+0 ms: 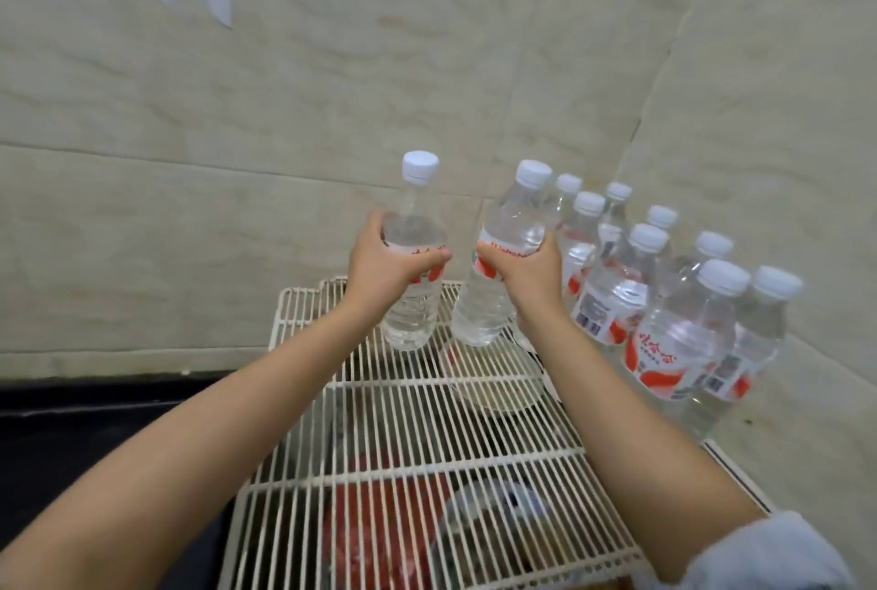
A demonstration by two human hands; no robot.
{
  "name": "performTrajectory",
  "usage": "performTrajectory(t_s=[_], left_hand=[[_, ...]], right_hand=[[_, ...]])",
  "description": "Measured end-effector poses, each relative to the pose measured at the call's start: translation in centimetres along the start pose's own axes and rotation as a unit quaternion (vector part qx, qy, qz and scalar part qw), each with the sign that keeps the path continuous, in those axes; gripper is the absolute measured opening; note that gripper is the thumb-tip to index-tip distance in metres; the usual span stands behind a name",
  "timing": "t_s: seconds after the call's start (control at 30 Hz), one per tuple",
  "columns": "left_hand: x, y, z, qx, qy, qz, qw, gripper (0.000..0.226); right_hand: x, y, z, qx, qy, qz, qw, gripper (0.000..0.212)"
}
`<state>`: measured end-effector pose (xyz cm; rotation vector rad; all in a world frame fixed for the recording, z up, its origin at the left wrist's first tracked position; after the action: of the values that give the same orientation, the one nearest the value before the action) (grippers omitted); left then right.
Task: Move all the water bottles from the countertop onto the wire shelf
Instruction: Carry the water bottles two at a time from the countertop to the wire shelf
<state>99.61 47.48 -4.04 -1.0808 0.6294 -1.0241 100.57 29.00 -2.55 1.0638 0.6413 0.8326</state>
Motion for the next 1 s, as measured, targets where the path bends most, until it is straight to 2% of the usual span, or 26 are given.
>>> performTrajectory(t_s=[0.33, 0.43, 0.53, 0.7, 1.0], left_hand=[[4.5, 2.2, 3.6, -0.005, 0.011, 0.020, 1.000, 0.056], [5.0, 3.3, 4.8, -0.012, 0.016, 0.037, 0.999, 0.057], [5.6, 3.9, 5.4, -0.016, 0.025, 0.045, 0.999, 0.063], [7.0, 4.0, 6.3, -0.011, 0.056, 0.049, 0.997, 0.061], [7.4, 5.0, 7.0, -0.019, 0.064, 0.051, 0.996, 0.064]], right_hand=[[2.7, -2.2, 4.7, 0.013, -0.001, -0.047, 0.999, 0.073], [3.4, -3.7, 5.5, 0.017, 0.009, -0.064, 0.998, 0.070], [3.7, -4.9, 6.3, 0.041, -0.004, -0.069, 0.997, 0.065], [4.7, -6.2, 7.8, 0.080, -0.027, -0.051, 0.995, 0.072], [5.0, -7.5, 7.7, 0.107, 0.030, -0.050, 0.993, 0.075]])
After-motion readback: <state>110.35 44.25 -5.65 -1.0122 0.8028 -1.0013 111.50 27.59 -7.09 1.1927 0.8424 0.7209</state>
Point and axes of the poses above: each hand's wrist, its own z-axis towards the middle knuckle, its own x-axis out of the palm, y = z × x, the point moved 6 cm from there along z, towards the middle knuckle, and after that the axes turned 12 degrees about -y, right-handed, at the moved point
